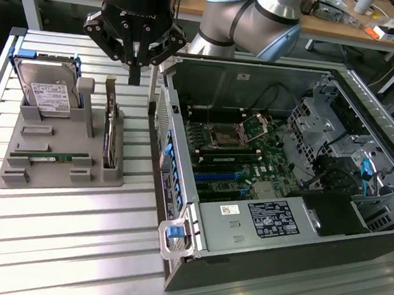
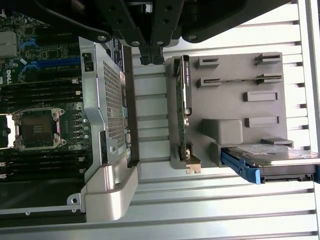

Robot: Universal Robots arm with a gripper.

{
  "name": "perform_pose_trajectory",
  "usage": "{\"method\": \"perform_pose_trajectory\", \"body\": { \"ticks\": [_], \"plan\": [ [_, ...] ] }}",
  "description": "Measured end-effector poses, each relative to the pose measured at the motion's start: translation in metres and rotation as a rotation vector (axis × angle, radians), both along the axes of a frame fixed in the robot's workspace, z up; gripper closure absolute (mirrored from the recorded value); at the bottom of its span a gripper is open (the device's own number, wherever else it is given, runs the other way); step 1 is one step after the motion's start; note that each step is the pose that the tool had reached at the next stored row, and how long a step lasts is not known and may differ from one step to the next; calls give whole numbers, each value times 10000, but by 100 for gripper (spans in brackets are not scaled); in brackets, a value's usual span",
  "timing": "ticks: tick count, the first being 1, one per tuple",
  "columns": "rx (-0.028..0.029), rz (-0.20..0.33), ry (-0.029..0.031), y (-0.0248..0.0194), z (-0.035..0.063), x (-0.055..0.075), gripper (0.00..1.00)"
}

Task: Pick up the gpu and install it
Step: 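Pick up the gpu and move the gpu toward the slot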

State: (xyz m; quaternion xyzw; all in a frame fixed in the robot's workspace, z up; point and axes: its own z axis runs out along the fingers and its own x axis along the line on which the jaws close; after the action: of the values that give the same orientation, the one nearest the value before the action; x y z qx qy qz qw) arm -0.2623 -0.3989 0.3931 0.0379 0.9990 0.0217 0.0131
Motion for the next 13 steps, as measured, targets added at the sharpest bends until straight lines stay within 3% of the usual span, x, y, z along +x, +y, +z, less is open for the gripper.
{"method": "perform_pose_trajectory", "body": {
  "ticks": [1, 5, 13],
  "plan": [
    [0, 0, 0, 0, 0, 0, 89],
    [0, 0, 0, 0, 0, 0, 64],
    [0, 0, 0, 0, -10, 0, 64]
  ]
}}
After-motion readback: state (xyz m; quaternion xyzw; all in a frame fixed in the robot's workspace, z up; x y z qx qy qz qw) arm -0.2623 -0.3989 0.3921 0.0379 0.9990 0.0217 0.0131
